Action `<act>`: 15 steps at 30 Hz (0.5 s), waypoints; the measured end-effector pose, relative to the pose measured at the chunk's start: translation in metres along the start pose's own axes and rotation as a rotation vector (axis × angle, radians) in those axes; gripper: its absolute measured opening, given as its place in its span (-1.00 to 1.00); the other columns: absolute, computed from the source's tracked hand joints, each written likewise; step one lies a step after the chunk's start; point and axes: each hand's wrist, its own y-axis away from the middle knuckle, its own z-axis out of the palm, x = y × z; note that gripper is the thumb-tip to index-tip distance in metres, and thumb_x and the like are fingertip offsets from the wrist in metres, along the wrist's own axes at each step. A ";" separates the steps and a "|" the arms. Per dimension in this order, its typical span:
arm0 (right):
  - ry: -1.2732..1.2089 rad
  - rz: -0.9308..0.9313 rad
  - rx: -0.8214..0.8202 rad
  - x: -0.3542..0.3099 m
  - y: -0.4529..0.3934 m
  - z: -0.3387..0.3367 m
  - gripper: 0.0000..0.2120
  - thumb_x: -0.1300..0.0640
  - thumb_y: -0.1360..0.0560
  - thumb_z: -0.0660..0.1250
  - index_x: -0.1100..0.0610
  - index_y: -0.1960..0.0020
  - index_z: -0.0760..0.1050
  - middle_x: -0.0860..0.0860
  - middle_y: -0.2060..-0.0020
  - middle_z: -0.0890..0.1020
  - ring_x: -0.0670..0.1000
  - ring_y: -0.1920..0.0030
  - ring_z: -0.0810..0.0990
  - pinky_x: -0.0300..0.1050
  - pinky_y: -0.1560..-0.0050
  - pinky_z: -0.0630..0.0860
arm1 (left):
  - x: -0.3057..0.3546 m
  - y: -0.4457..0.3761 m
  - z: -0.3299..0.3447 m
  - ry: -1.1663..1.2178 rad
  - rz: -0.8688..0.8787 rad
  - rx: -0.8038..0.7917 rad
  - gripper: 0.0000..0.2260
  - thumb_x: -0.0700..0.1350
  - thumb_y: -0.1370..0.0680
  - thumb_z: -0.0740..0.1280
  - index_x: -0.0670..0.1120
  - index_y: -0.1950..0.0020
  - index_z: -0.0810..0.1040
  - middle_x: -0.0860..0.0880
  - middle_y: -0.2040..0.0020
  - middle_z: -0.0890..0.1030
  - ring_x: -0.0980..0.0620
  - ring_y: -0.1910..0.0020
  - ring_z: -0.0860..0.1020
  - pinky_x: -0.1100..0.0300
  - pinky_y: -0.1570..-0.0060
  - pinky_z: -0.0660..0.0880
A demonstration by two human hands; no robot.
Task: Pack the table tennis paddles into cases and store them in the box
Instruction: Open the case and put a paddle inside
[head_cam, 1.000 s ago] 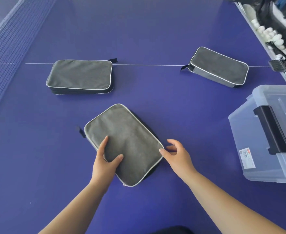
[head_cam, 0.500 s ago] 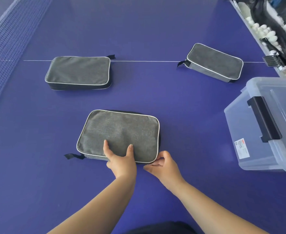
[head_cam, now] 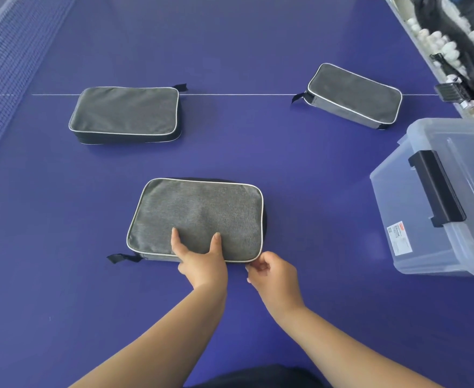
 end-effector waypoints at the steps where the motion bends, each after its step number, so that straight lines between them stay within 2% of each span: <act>1: 0.010 -0.015 -0.012 0.002 0.000 -0.001 -0.89 0.17 -0.47 0.42 0.05 0.22 0.57 -0.04 0.34 0.65 -0.03 0.26 0.64 -0.09 0.18 0.59 | 0.000 -0.001 0.000 0.005 0.000 -0.005 -0.24 0.05 -0.51 0.44 0.32 -0.53 0.01 -0.14 -0.36 0.34 0.22 0.23 0.35 0.06 0.06 0.32; 3: 0.022 -0.045 -0.040 0.005 -0.001 -0.004 -0.89 0.17 -0.50 0.40 0.08 0.21 0.58 0.00 0.32 0.65 0.00 0.25 0.65 0.02 0.16 0.61 | -0.002 -0.003 -0.003 0.031 0.008 -0.024 -0.25 0.02 -0.51 0.43 0.32 -0.52 0.03 -0.07 -0.34 0.35 0.16 0.18 0.41 0.08 0.06 0.32; 5: 0.043 -0.076 -0.057 0.006 -0.001 -0.007 -0.87 0.20 -0.51 0.38 0.11 0.22 0.56 -0.01 0.31 0.63 -0.06 0.26 0.65 0.02 0.16 0.61 | -0.003 -0.007 -0.006 0.083 0.033 -0.042 -0.26 -0.02 -0.52 0.43 0.32 -0.52 0.05 0.05 -0.28 0.34 0.05 0.06 0.44 0.13 0.07 0.33; 7: 0.093 -0.126 -0.061 0.006 -0.001 -0.011 -0.85 0.21 -0.52 0.37 0.13 0.23 0.53 -0.04 0.32 0.59 -0.10 0.26 0.63 -0.01 0.18 0.60 | -0.005 -0.014 -0.011 0.129 0.062 -0.064 -0.28 -0.06 -0.52 0.43 0.33 -0.51 0.08 0.16 -0.23 0.32 0.04 -0.07 0.44 0.16 0.02 0.37; 10: 0.174 -0.193 -0.070 0.005 -0.004 -0.013 -0.85 0.23 -0.53 0.35 0.15 0.22 0.52 -0.06 0.30 0.58 -0.07 0.25 0.62 -0.03 0.22 0.55 | -0.010 -0.031 -0.023 0.151 0.115 -0.128 -0.28 -0.08 -0.49 0.46 0.37 -0.46 0.14 0.26 -0.28 0.33 0.08 -0.23 0.45 0.02 -0.25 0.45; 12: 0.194 -0.223 -0.045 0.007 -0.009 -0.013 -0.85 0.25 -0.52 0.34 0.14 0.22 0.52 -0.07 0.30 0.59 -0.06 0.25 0.62 -0.02 0.23 0.54 | -0.011 -0.043 -0.033 0.136 0.150 -0.174 -0.29 -0.11 -0.47 0.47 0.40 -0.42 0.19 0.28 -0.32 0.35 0.11 -0.26 0.46 -0.08 -0.26 0.49; 15: 0.229 -0.264 -0.040 0.008 -0.018 -0.016 -0.86 0.27 -0.51 0.35 0.15 0.23 0.52 -0.05 0.30 0.59 -0.02 0.26 0.62 0.01 0.24 0.53 | -0.006 -0.060 -0.048 0.092 0.195 -0.248 -0.30 -0.14 -0.46 0.49 0.42 -0.38 0.24 0.26 -0.30 0.40 0.11 -0.24 0.50 -0.09 -0.21 0.53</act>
